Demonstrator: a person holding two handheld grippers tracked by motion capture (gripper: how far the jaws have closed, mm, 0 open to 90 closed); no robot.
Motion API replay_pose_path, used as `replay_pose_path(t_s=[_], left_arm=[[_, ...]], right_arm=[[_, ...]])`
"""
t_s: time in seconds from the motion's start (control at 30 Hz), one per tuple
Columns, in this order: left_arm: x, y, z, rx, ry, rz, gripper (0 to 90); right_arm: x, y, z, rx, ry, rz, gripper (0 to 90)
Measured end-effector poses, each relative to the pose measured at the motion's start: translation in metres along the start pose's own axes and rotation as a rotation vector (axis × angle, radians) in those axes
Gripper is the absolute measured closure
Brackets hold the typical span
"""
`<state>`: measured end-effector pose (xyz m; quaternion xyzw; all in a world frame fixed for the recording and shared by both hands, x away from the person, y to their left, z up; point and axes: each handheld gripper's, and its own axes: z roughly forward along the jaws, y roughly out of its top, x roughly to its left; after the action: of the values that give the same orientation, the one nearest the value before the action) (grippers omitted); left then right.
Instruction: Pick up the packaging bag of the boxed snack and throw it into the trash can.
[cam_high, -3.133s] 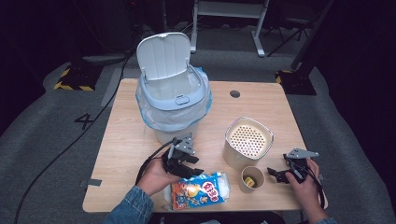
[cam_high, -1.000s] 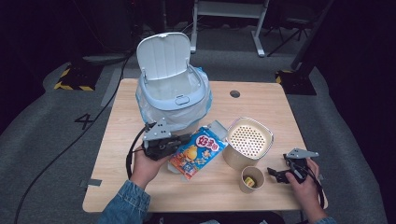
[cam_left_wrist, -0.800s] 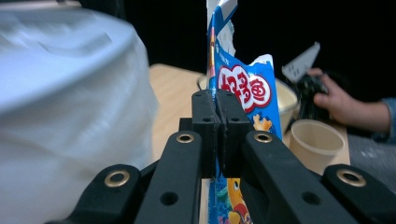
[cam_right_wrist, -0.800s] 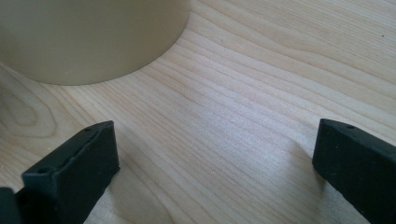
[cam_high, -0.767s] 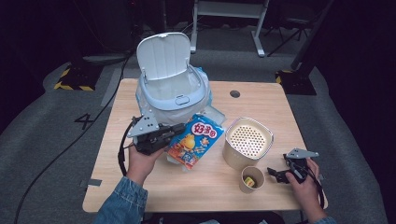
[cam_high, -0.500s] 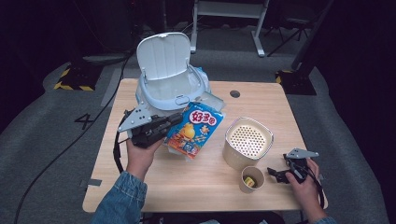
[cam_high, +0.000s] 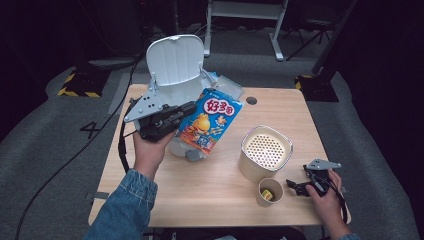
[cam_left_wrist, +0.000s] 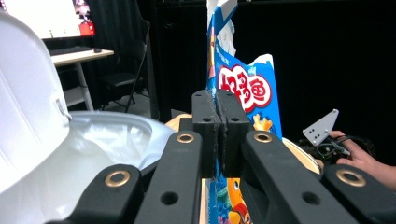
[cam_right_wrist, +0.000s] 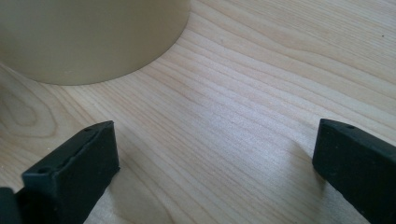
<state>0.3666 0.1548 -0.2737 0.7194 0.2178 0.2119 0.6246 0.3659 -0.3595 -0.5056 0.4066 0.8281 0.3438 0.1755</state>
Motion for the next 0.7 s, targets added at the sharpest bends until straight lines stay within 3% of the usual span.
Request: replay_pose_path(t_s=[0.23, 0.37, 0.47, 0.7], left_arm=[[0.001, 0.020, 0.002, -0.013, 0.017, 0.019, 87.9], [0.005, 0.029, 0.001, -0.034, 0.028, 0.009, 87.9], [0.004, 0.038, 0.001, -0.054, 0.065, 0.015, 87.9], [0.008, 0.057, -0.001, -0.092, 0.100, 0.013, 87.9]], right_arm=[[0.000, 0.000, 0.000, 0.000, 0.000, 0.000, 0.4], [0.000, 0.000, 0.000, 0.000, 0.000, 0.000, 0.4], [0.000, 0.000, 0.000, 0.000, 0.000, 0.000, 0.4], [0.000, 0.000, 0.000, 0.001, 0.000, 0.001, 0.4]])
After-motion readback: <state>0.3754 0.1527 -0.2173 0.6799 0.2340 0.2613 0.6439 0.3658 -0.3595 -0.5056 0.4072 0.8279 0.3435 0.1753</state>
